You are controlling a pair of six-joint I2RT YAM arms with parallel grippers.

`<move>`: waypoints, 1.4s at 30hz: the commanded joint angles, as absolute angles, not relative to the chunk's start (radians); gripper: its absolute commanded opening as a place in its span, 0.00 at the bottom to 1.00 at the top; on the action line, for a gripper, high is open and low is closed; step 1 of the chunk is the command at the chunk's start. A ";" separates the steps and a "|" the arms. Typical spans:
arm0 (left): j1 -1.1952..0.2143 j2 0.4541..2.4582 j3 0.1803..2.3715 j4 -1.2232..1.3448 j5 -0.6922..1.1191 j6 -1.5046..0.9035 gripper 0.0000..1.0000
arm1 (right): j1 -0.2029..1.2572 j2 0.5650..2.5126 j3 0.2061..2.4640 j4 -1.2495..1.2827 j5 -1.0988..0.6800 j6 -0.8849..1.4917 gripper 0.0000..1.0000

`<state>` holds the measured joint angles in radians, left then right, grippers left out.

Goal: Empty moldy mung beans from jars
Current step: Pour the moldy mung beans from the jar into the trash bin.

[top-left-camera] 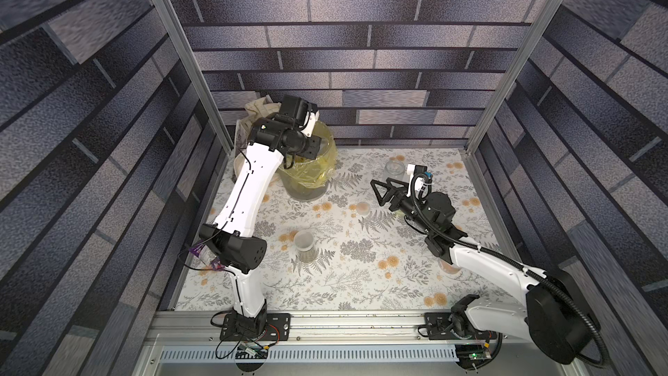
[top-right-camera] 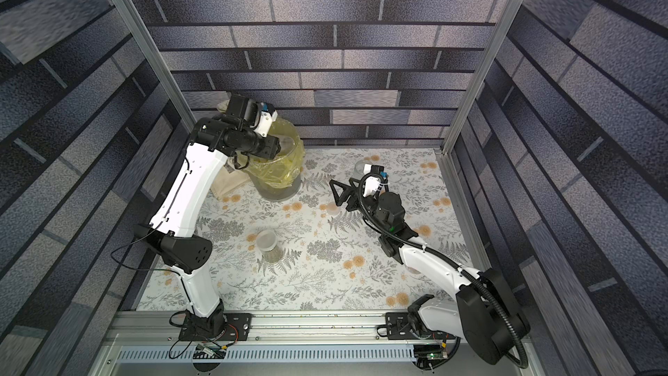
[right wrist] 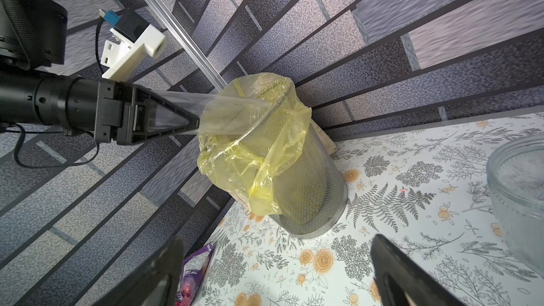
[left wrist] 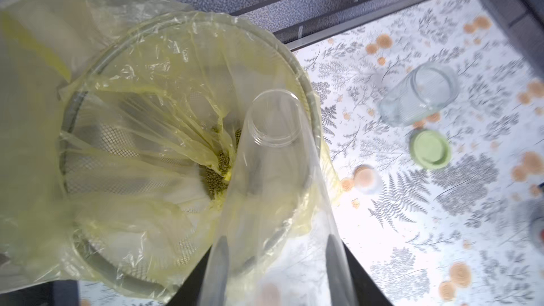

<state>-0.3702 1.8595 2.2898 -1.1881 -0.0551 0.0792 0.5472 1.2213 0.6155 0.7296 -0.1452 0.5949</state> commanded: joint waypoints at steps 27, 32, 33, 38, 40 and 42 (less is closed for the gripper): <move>-0.070 1.693 2.157 -1.010 0.529 -0.239 0.54 | 0.543 1.273 0.665 0.785 -0.188 0.644 1.00; -0.102 1.602 2.013 -0.885 0.446 -0.109 0.54 | 0.540 1.280 0.629 0.924 -0.232 0.662 1.00; -0.127 1.589 1.998 -0.888 0.347 -0.070 0.54 | 0.540 1.282 0.632 0.931 -0.245 0.667 1.00; -0.205 1.749 2.231 -1.247 -0.008 0.060 0.52 | 0.541 1.304 0.648 0.928 -0.253 0.688 1.00; -0.268 1.784 2.262 -1.290 -0.126 0.099 0.52 | 0.540 1.324 0.656 0.937 -0.258 0.701 1.00; -0.302 1.730 2.170 -1.192 -0.121 0.116 0.53 | 0.539 1.342 0.667 0.953 -0.278 0.722 1.00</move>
<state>-0.2676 1.7473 2.2116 -1.1378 0.0288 0.0231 0.5461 1.3190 0.6415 0.8951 -0.2455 0.6895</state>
